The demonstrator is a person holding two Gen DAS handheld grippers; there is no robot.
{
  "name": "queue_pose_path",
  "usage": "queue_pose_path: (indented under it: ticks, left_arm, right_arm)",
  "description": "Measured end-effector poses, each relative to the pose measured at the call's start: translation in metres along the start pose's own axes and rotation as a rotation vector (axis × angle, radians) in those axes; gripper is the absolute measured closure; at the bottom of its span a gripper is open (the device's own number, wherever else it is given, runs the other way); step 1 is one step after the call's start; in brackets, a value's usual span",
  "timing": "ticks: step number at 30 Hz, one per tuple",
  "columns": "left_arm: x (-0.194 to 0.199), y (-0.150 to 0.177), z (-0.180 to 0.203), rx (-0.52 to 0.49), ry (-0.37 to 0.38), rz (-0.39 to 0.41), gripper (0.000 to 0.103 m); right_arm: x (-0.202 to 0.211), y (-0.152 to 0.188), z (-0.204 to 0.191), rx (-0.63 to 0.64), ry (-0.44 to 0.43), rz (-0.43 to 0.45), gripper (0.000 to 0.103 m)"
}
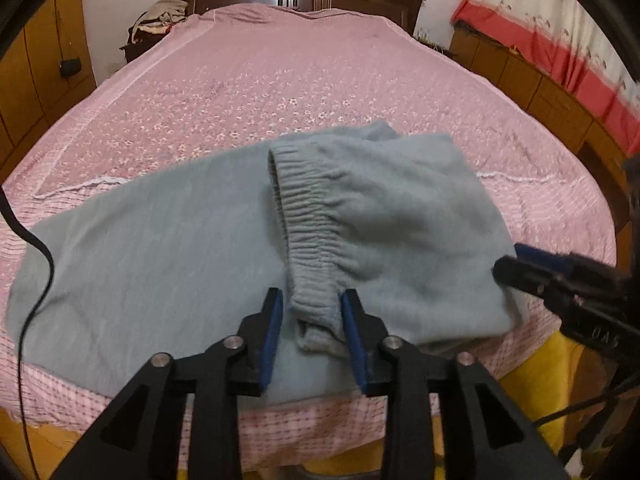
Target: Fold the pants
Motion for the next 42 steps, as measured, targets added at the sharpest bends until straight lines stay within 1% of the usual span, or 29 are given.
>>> queue_pose_path:
  ticks: [2, 4, 7, 10, 12, 14, 15, 17, 19, 20, 21, 23, 25, 27, 32, 37, 40, 42]
  left_arm:
    - [0.011, -0.002, -0.003, -0.008, -0.006, 0.012, 0.065]
    - [0.02, -0.007, -0.006, -0.002, 0.005, 0.028, 0.065]
    - [0.032, -0.022, -0.009, 0.031, 0.052, 0.081, 0.065]
    - [0.024, -0.038, -0.009, 0.073, 0.119, 0.112, 0.065]
    - [0.015, -0.043, -0.009, 0.094, 0.15, 0.123, 0.065]
    - [-0.001, -0.047, -0.006, 0.106, 0.178, 0.094, 0.065]
    - [-0.007, -0.047, -0.005, 0.103, 0.176, 0.082, 0.065]
    - [-0.019, -0.044, -0.002, 0.083, 0.141, 0.052, 0.065]
    - [-0.034, -0.039, -0.002, 0.05, 0.082, 0.026, 0.065]
    - [-0.037, -0.037, -0.002, 0.043, 0.07, 0.019, 0.065]
    - [-0.042, -0.034, -0.004, 0.046, 0.071, 0.008, 0.062]
    - [-0.045, -0.03, -0.007, 0.064, 0.084, 0.004, 0.062]
    - [-0.044, -0.03, -0.008, 0.061, 0.085, 0.003, 0.06]
    - [-0.043, -0.03, -0.008, 0.055, 0.071, 0.001, 0.056]
    - [-0.037, -0.029, -0.007, 0.071, 0.074, -0.003, 0.056]
    - [-0.028, -0.029, -0.007, 0.051, 0.049, -0.004, 0.056]
    - [-0.018, -0.029, -0.01, 0.028, 0.006, 0.005, 0.056]
    - [-0.011, -0.03, -0.015, 0.02, -0.03, 0.019, 0.056]
  right_arm:
    - [0.001, -0.001, 0.0, 0.01, 0.007, 0.0, 0.062]
    - [0.002, -0.005, 0.001, 0.007, 0.005, 0.007, 0.063]
    - [0.006, -0.013, 0.001, 0.0, 0.006, 0.039, 0.063]
    - [0.005, -0.025, -0.005, 0.003, -0.007, 0.071, 0.063]
    - [0.001, -0.03, -0.011, 0.007, -0.021, 0.083, 0.063]
    - [-0.005, -0.034, -0.016, 0.01, -0.032, 0.083, 0.063]
    - [-0.009, -0.034, -0.018, 0.013, -0.04, 0.08, 0.063]
    - [-0.019, -0.035, -0.021, 0.022, -0.047, 0.071, 0.063]
    - [-0.029, -0.033, -0.021, 0.032, -0.041, 0.054, 0.063]
    - [-0.037, -0.03, -0.02, 0.035, -0.028, 0.034, 0.063]
    - [-0.045, -0.027, -0.017, 0.036, -0.018, 0.013, 0.063]
    - [-0.056, -0.022, -0.015, 0.027, -0.013, -0.009, 0.063]
    - [-0.063, -0.019, -0.012, 0.024, -0.017, -0.01, 0.063]
    - [-0.064, -0.017, -0.011, 0.019, -0.023, -0.001, 0.063]
    - [-0.059, -0.015, -0.005, 0.003, -0.045, 0.003, 0.063]
    - [-0.04, -0.017, 0.001, -0.014, -0.031, -0.006, 0.063]
    - [-0.019, -0.019, 0.008, -0.041, -0.017, 0.033, 0.062]
    - [-0.01, -0.018, 0.017, -0.068, -0.003, 0.043, 0.056]
Point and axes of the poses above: each gripper's, at about its wrist camera, not at the fingertips, and x roughly against the way its jaws point, z to its right, y to its underside, the point moved 2 cm from there along -x, roughly the way its jaws point, and after that the axes turned 8 degrees about z, right-handed, at the moved point
